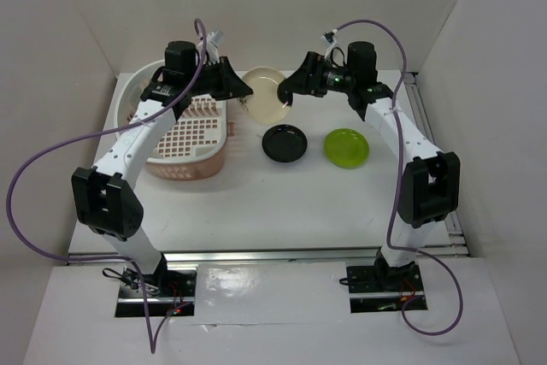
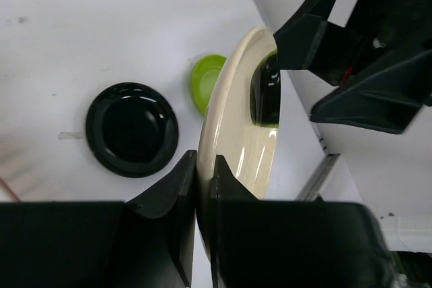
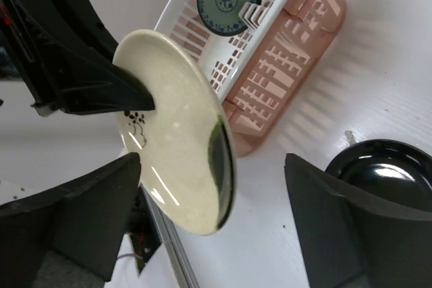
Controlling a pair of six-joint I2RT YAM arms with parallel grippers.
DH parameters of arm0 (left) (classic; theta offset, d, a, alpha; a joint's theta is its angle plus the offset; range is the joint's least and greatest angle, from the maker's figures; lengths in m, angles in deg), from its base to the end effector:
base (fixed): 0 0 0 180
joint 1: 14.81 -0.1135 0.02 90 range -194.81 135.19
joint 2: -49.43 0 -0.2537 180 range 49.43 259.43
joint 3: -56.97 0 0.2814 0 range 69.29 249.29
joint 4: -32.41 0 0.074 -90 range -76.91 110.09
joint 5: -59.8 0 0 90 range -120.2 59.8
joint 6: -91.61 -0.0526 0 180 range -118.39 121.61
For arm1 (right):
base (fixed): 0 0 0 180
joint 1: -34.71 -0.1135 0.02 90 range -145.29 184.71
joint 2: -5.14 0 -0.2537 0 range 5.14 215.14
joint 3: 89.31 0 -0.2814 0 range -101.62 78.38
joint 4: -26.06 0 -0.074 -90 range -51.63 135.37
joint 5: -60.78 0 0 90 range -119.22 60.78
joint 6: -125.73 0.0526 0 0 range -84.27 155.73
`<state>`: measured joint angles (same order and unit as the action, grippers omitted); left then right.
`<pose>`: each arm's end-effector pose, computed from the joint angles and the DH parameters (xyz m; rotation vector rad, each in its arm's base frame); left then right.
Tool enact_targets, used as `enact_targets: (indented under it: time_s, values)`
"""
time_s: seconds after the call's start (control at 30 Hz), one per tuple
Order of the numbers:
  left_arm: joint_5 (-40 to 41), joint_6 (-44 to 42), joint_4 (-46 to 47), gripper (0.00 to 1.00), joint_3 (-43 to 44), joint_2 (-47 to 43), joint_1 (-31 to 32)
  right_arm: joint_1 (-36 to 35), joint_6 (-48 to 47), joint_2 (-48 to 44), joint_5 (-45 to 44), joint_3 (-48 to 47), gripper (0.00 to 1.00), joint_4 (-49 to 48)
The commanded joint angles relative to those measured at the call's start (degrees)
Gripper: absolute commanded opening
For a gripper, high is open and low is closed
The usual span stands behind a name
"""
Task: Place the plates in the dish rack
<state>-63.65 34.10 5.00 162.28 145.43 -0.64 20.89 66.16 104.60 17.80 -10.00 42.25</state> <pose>0.4159 -0.1349 0.3747 0.1085 1.9822 -1.0923 0.4270 0.1447 0.3414 -0.3427 1.9110 1.2746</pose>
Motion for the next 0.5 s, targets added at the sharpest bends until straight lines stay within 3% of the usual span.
enact_targets:
  time_s: [0.0,0.1,0.27,0.47]
  values:
    - [5.56,-3.65,-2.21,0.0,5.17,-0.21,0.06,-1.03,0.68,-1.64,-3.59,-1.97,1.0,-1.16]
    - [13.12,-7.52,-6.52,0.0,10.62,-1.7,0.06,0.19,-0.46,-1.11,-6.67,-3.2,1.0,1.56]
    - [37.45,-14.19,-8.28,0.0,14.14,-3.72,0.06,2.22,-0.47,-0.06,-13.8,-4.61,1.0,4.9]
    - [58.37,-26.14,-2.59,0.0,10.99,-2.49,-0.99,2.22,0.06,-0.06,-13.8,-0.65,1.0,2.98]
